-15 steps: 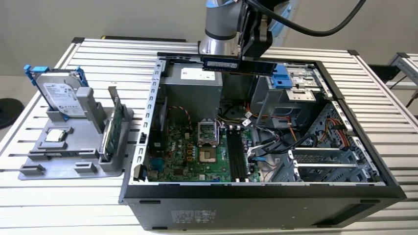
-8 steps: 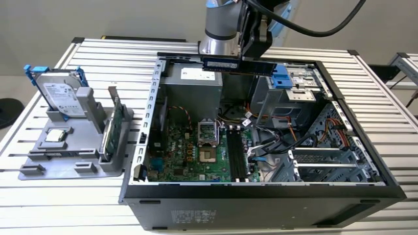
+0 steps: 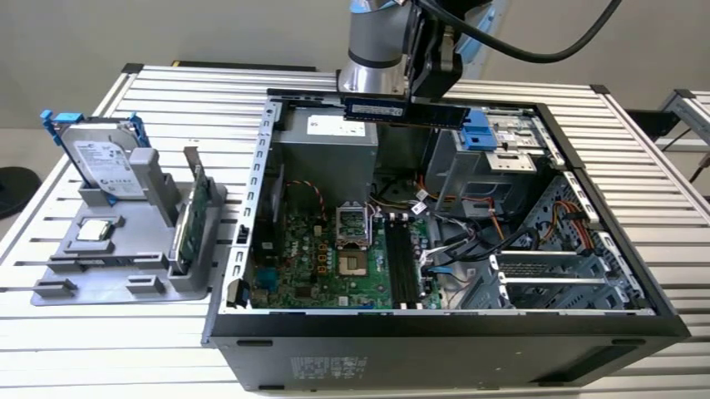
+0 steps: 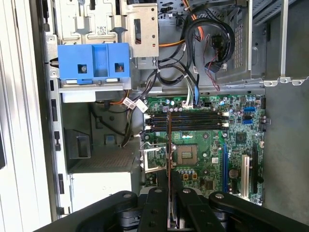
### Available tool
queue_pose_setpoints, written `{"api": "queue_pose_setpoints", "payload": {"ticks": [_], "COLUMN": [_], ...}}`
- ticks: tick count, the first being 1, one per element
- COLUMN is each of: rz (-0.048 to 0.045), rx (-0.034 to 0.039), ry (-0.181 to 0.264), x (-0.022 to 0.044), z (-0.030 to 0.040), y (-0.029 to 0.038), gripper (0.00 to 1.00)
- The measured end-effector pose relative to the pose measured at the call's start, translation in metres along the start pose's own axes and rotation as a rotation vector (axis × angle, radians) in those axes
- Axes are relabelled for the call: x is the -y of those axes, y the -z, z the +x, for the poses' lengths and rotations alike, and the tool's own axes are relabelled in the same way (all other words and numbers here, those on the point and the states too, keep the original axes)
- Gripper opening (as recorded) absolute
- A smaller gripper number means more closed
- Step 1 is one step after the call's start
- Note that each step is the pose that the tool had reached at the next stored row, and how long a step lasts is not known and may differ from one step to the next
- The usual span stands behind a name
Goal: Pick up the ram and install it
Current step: 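Insert the ram into the slot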
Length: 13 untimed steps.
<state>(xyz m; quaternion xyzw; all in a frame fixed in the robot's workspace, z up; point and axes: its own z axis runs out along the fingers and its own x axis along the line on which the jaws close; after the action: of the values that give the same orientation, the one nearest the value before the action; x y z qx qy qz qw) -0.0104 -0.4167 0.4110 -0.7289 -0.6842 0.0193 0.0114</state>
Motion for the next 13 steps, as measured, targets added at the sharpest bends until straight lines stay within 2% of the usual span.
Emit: {"api": "queue_pose_setpoints", "payload": {"ticks": [13], "rz": [0.0], "rx": [-0.0001], "ry": [0.0], "x": [0.0], "z": [0.0], "y": [-0.0001], "gripper": [0.0]}}
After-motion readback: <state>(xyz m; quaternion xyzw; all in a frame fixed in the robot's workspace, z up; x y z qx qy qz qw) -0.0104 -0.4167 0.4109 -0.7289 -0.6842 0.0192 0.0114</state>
